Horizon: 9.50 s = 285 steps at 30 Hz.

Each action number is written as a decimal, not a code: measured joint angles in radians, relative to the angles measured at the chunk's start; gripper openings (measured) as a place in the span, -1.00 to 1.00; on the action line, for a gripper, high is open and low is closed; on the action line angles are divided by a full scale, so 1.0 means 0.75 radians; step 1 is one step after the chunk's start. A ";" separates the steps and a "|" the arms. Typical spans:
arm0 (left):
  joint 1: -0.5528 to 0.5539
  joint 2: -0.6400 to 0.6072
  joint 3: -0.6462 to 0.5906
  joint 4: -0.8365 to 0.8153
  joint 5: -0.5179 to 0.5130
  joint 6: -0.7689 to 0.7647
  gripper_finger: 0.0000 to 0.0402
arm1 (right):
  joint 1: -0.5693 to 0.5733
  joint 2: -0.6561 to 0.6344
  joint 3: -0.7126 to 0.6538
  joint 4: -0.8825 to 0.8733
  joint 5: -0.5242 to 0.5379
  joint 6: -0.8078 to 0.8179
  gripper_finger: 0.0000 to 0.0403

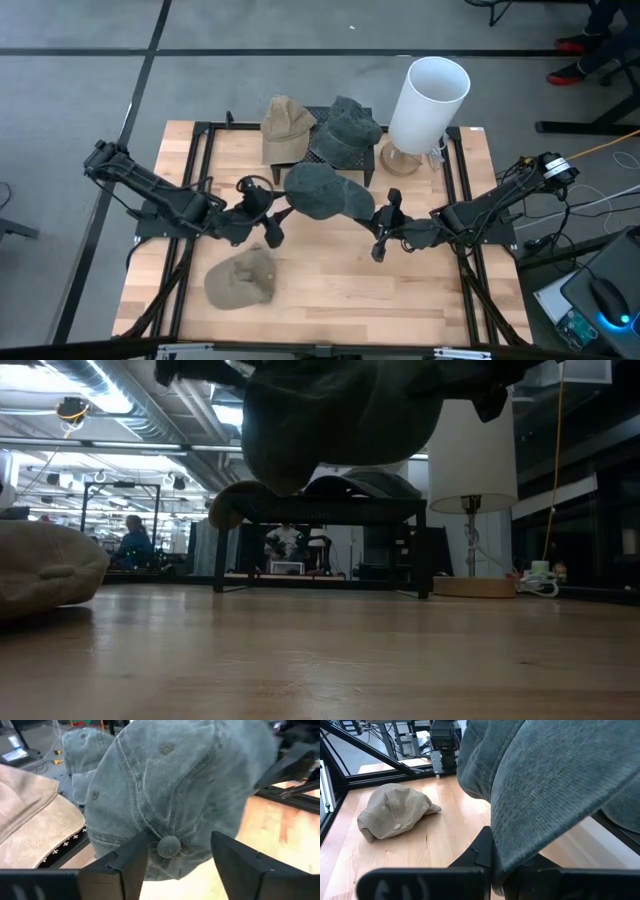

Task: Pick & Place hat
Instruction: Stack the dark green cap on top of the other dark green cap on the shelf

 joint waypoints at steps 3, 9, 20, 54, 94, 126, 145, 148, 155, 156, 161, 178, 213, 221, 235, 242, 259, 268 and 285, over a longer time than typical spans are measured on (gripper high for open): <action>0.045 0.027 -0.001 -0.012 0.032 -0.009 0.13 | 0.000 0.001 0.000 0.001 0.000 0.001 -0.92; 0.129 0.077 -0.001 0.026 0.100 -0.008 0.19 | 0.000 0.001 0.000 0.002 -0.018 0.002 -0.92; 0.189 0.080 -0.001 0.089 0.347 -0.005 0.00 | 0.000 0.001 0.000 0.002 -0.036 -0.002 -0.92; 0.093 -0.020 -0.002 0.462 1.251 0.426 -0.80 | 0.000 0.001 0.001 0.188 -0.617 -0.178 -0.80; 0.260 0.096 -0.001 0.861 1.175 -0.333 -0.80 | -0.154 0.147 0.025 0.720 -0.581 -0.560 0.57; 0.323 0.062 -0.001 0.777 1.380 -0.223 -0.68 | -0.163 0.225 0.402 0.026 -0.617 -0.345 -0.91; 0.525 -0.298 0.001 0.435 1.273 0.252 -0.67 | -0.163 0.075 0.397 -0.155 -0.522 -0.211 -0.95; 0.526 -0.308 0.000 0.365 1.226 0.312 -0.69 | -0.173 0.074 0.397 -0.065 -0.380 -0.294 -0.95; 0.526 -0.308 0.000 0.297 1.237 0.322 -0.75 | -0.268 0.076 0.397 0.170 -0.372 -0.444 -0.95; 0.526 -0.305 0.000 0.290 1.238 0.323 -0.76 | -0.288 0.076 0.397 0.196 -0.306 -0.426 -0.95; 0.528 -0.294 0.000 0.232 1.232 0.369 -0.77 | -0.406 0.089 0.398 0.221 0.183 -0.281 -0.95; 0.474 -0.150 -0.001 0.094 0.711 0.722 -0.97 | -0.499 0.426 0.720 0.374 0.463 -0.577 -0.95; 0.549 0.098 -0.540 1.656 0.730 0.853 -0.86 | -0.489 0.199 0.627 0.250 0.222 -0.435 -0.94; 0.567 0.099 -0.587 1.786 0.727 0.711 -0.84 | -0.523 0.195 0.485 0.651 0.098 -0.501 -0.94; 0.642 0.104 -0.566 1.772 0.807 0.545 -0.06 | -0.561 0.195 0.485 0.652 -0.001 -0.394 -0.94; 0.637 0.104 -0.566 1.772 0.850 0.529 0.15 | -0.567 0.231 0.485 0.699 -0.036 -0.388 -0.94; 0.629 0.104 -0.566 1.773 0.831 0.566 0.16 | -0.610 0.325 0.486 0.803 -0.105 -0.307 -0.94; 0.629 0.104 -0.566 1.775 0.831 0.601 0.17 | -0.611 0.376 0.486 0.830 -0.164 -0.256 -0.94; 0.630 0.104 -0.566 1.762 0.862 0.604 -0.84 | -0.608 0.410 0.487 0.861 -0.197 -0.242 -0.90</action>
